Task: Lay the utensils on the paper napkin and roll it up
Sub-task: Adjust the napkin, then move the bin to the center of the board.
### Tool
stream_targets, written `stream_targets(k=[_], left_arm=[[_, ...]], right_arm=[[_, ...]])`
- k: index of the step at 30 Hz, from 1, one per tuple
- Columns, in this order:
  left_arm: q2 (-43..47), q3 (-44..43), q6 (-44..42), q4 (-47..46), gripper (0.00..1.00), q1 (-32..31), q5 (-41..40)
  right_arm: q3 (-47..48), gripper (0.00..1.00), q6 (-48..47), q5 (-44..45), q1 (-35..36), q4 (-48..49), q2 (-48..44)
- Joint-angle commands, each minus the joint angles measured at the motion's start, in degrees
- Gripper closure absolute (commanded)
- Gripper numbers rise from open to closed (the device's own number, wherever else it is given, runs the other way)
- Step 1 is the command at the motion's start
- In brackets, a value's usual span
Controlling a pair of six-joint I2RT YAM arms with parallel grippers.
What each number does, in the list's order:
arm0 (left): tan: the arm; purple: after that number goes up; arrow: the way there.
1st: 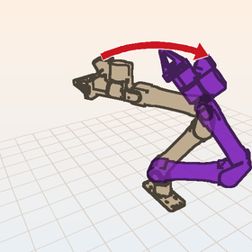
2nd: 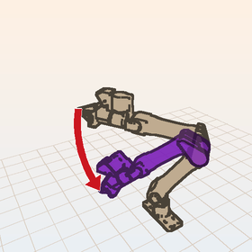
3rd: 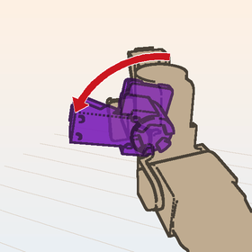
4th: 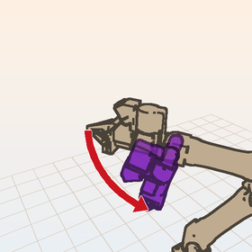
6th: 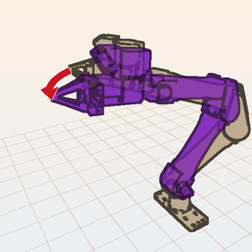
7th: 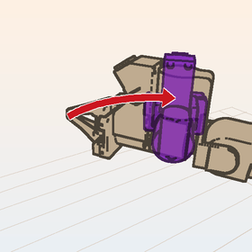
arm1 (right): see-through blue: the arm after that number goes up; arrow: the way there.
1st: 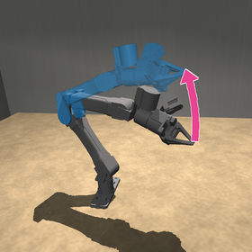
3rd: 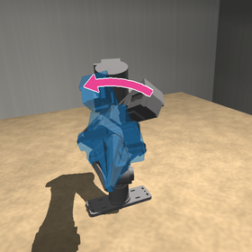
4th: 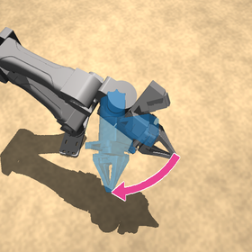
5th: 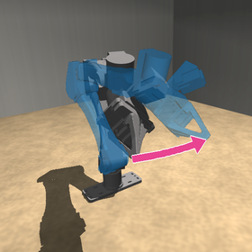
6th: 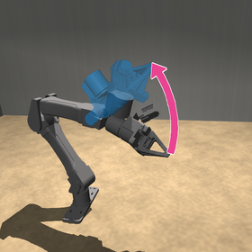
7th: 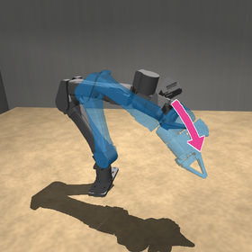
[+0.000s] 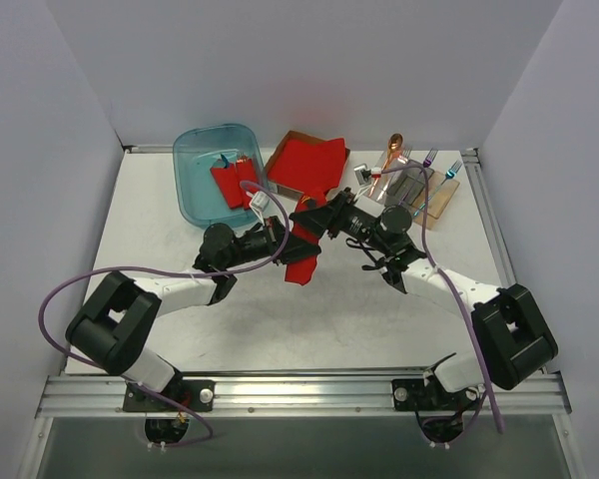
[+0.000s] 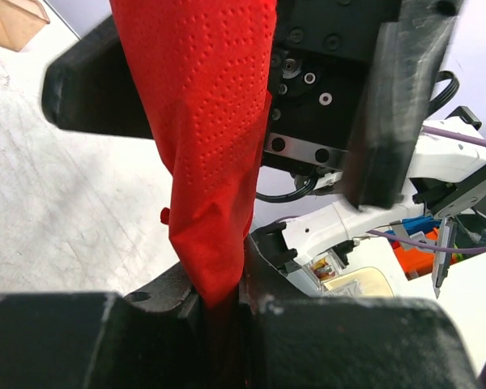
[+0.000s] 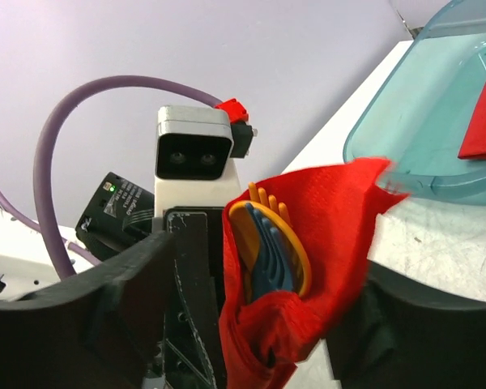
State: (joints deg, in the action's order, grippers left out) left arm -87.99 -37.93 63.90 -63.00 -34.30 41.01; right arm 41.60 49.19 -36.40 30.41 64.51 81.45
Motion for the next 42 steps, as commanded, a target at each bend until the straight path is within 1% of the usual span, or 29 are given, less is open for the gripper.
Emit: stream_targets(k=[1,3,5,6,7,9,15,17,18,20,21,23,24,25,26,27,28,30,34,35,37,38,42], left_arm=[[0.53,-0.12,-0.09,-0.81,0.98,-0.06,0.47],[0.71,-0.04,-0.27,-0.28,0.98,0.64,0.29],[0.8,-0.47,-0.79,0.95,0.98,2.57,0.64],[0.8,-1.35,-1.05,2.52,0.98,3.36,1.17],[0.8,-2.05,-1.75,3.49,0.98,5.37,1.35],[0.8,-3.11,-2.29,4.99,0.98,7.31,1.7],[-2.97,-11.62,-5.1,13.24,0.98,16.01,4.59],[-5.78,-15.65,-5.89,14.48,0.97,18.21,6.44],[-6.84,-16.99,-6.06,16.84,0.98,20.4,6.62],[-9.65,-21.28,-6.59,18.87,0.98,22.69,6.45],[-10.62,-23.13,-6.94,21.84,0.98,24.79,6.36],[-14.04,-27.35,-9.92,27.2,0.98,26.12,5.92],[-15.19,-32.59,-11.41,30.36,0.98,26.83,4.87],[-17.37,-35.08,-14.82,37.79,0.98,27.62,3.82],[-18.44,-37.98,-16.42,41.43,0.98,28.06,1.72],[-19.58,-42.44,-17.92,47.73,0.98,28.41,0.57],[-21.68,-45.1,-20.63,50.76,0.98,29.2,-0.49],[-23.8,-50.63,-22.06,56.64,0.98,30.17,-2.86],[-28.99,-55.48,-22.33,58.87,0.97,33.33,-3.75],[-29.69,-56.28,-22.24,58.87,0.98,33.95,-3.66],[-31.36,-58.03,-22.94,59.22,0.98,34.47,-3.75],[-31.89,-58.57,-23.46,59.66,0.98,36.22,-4.27],[-34.27,-60.5,-25.92,62.82,0.98,37.73,-7.17]], right_arm=[[3.22,0.3,-2.17,0.36,-0.7,1.06,-0.15],[3.22,0.18,-2.95,1.07,-1.14,-0.95,-0.67],[2.78,0.15,-3.31,2.12,-2.19,-2.8,-1.82],[2.78,0.12,-4.01,2.82,-2.64,-3.86,-2.78],[2.43,0.12,-4.27,3.7,-3.08,-4.48,-3.14],[2.25,0.11,-4.36,5.1,-4.48,-6.41,-3.93],[5.59,0.11,-8.31,5.91,-6.77,-13.7,-2.88],[6.9,0.11,-9.89,5.82,-6.95,-15.89,-1.56],[7.96,0.11,-10.16,5.64,-7.03,-16.34,-1.12],[9.19,0.11,-10.6,5.12,-7.3,-16.96,0.81],[10.24,0.11,-10.61,4.59,-7.39,-16.96,1.42],[11.04,0.12,-10.34,3.97,-7.3,-16.09,3.88],[11.65,0.12,-9.56,3.8,-7.3,-16.08,4.85],[12.96,0.13,-9.46,3.8,-7.21,-16.61,6.95],[13.76,0.13,-9.72,3.88,-7.21,-17.83,7.93],[14.2,0.14,-10.16,4.41,-7.21,-18.19,9.85],[15.08,0.15,-10.08,4.41,-7.21,-18.37,10.74],[16.4,0.16,-10.78,5.2,-6.77,-20.55,12.41],[22.8,0.18,-14.2,9.06,-5.1,-27.41,18.82],[25.86,0.18,-14.3,9.24,-4.84,-29.16,20.23],[28.61,0.18,-14.3,9.42,-4.14,-30.4,24.53],[30.19,0.19,-13.86,9.07,-3.7,-31.02,26.03],[38.35,0.2,-12.98,10.21,-1.5,-32.69,32.96]])
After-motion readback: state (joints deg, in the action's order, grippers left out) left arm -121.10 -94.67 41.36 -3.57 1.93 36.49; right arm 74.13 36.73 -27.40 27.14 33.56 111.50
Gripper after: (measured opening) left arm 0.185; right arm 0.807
